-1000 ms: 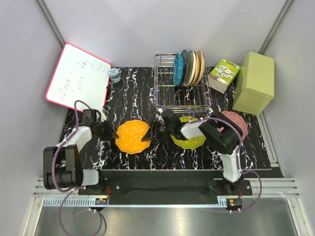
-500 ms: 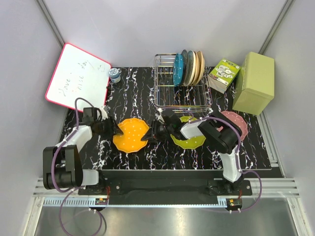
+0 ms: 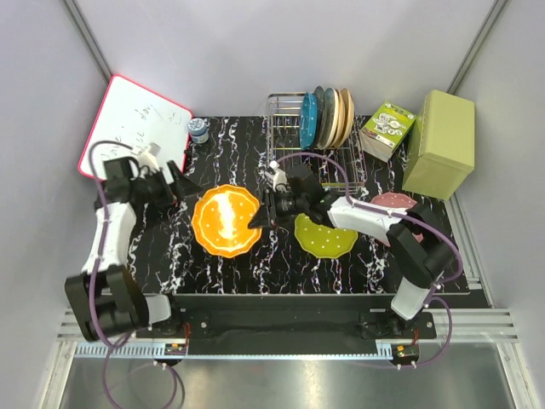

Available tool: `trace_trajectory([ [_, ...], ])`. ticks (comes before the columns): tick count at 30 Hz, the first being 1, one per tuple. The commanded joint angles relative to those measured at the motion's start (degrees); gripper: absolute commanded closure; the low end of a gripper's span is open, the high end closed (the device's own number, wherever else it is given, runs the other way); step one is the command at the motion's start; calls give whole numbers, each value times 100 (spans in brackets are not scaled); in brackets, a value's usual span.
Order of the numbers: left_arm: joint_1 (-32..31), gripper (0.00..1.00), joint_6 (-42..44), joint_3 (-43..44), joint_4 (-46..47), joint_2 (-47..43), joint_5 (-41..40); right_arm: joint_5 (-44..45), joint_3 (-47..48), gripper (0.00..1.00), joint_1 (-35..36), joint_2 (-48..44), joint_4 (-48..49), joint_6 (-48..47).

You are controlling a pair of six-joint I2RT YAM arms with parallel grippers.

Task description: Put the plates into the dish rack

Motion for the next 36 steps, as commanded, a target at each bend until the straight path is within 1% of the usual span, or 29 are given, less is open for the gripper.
trace_trajectory([
  [1, 390, 2, 395, 721, -24, -1048, 581, 139, 1020, 100, -40, -618, -1050, -1539],
  [2, 417, 1, 571, 782, -94, -1406, 345, 454, 1178, 100, -57, -636, -1497, -1688],
  [3, 408, 1, 834, 844, -130, -1592, 142, 648, 1554, 100, -75, -653, -1702, -1942],
  [4, 408, 1, 871, 809, -121, -1803, -95, 842, 1741, 100, -101, -662, -1869, -2058],
  [5, 408, 1, 854, 696, -43, -2179, -689, 1357, 2221, 100, -189, -654, -2280, -2276],
  [6, 408, 1, 767, 582, 80, -2374, -1008, 1554, 2426, 100, -259, -636, -2388, -2374],
  [7, 408, 1, 662, 450, 411, -2698, -1638, 1982, 2611, 100, -382, -627, -2511, -2454],
  [9, 408, 1, 460, 282, 494, -2763, -2055, 2554, 3199, 100, -444, -523, -2591, -2726],
  [10, 417, 1, 363, 256, 494, -2720, -2440, 3114, 3402, 100, -453, -461, -2652, -2831],
  [11, 400, 1, 240, 186, 494, -2702, -2566, 3390, 3760, 100, -453, -391, -2662, -3067],
  [12, 417, 1, 247, 150, 494, -2702, -2593, 3897, 3929, 100, -453, -259, -2653, -3157],
  [14, 417, 1, 187, 27, 546, -2780, -2488, 4480, 4378, 100, -453, -101, -2609, -3263],
  [15, 400, 1, 125, -17, 634, -2824, -2470, 5004, 4510, 100, -453, 48, -2592, -3263],
  [17, 408, 1, 81, -35, 661, -2877, -2348, 5412, 4826, 100, -453, 181, -2399, -3298],
  [18, 408, 1, 54, -26, 661, -2886, -2304, 5936, 4967, 100, -453, 355, -2363, -3307],
  [20, 408, 1, 10, -43, 661, -2921, -2321, 6510, 5450, 100, -444, 593, -2275, -3333],
  [21, 399, 1, 10, -61, 661, -2921, -2303, 7122, 5634, 100, -436, 856, -2205, -3359],
  [23, 417, 1, 36, -122, 661, -2965, -2286, 7644, 6013, 100, -436, 1208, -2030, -3517],
  [24, 408, 1, 37, -149, 661, -2974, -2303, 8212, 6084, 100, -392, 1323, -1698, -3605],
  [26, 408, 1, 71, -201, 661, -2983, -2312, 8778, 6120, 100, -330, 1595, -1136, -4104],
  [27, 417, 1, 72, -202, 661, -2992, -2321, 9224, 6085, 100, -313, 1683, -384, -4307],
  [28, 417, 1, 63, -219, 661, -2983, -2355, 9402, 6023, 100, -278, 1754, -63, -4692],
  [30, 417, 1, 63, -228, 661, -3000, -2356, 9631, 6058, 100, -269, 1956, 394, -4879],
  [36, 417, 1, 37, -263, 670, -2957, -2286, 10001, 6137, 100, -260, 2229, 1037, -5328],
])
